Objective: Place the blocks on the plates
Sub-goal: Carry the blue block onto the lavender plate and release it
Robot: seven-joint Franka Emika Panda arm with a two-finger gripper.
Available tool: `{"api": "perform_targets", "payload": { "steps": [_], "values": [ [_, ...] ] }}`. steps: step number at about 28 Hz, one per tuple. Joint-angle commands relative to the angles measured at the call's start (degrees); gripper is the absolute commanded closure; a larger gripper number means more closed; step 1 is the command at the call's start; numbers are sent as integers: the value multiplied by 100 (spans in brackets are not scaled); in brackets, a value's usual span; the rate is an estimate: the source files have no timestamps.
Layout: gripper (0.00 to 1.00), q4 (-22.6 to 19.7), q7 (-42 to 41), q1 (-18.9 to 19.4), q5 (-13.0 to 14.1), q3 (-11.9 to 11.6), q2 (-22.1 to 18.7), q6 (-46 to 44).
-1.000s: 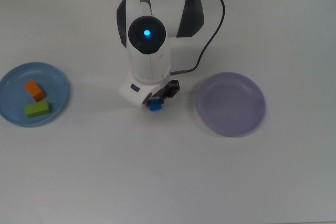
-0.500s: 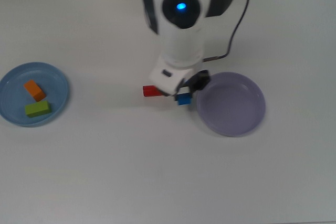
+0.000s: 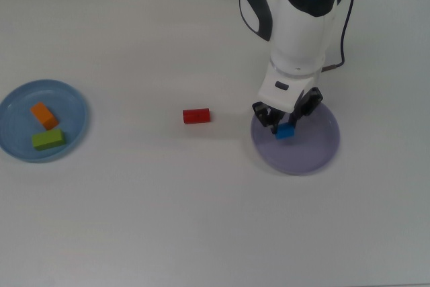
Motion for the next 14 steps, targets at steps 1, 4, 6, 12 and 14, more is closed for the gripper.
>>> {"api": "perform_targets", "payload": {
  "steps": [1,4,6,12,14],
  "values": [
    [65,-32,206,47,-228,-46,57,209],
    [14,-50,197,47,-228,-55,57,209],
    [0,-59,198,47,-228,-55,57,192],
    [0,-59,215,-6,-202,-107,-31,-220],
    [0,-41,215,-110,-176,-203,-161,-711]
  ]
}}
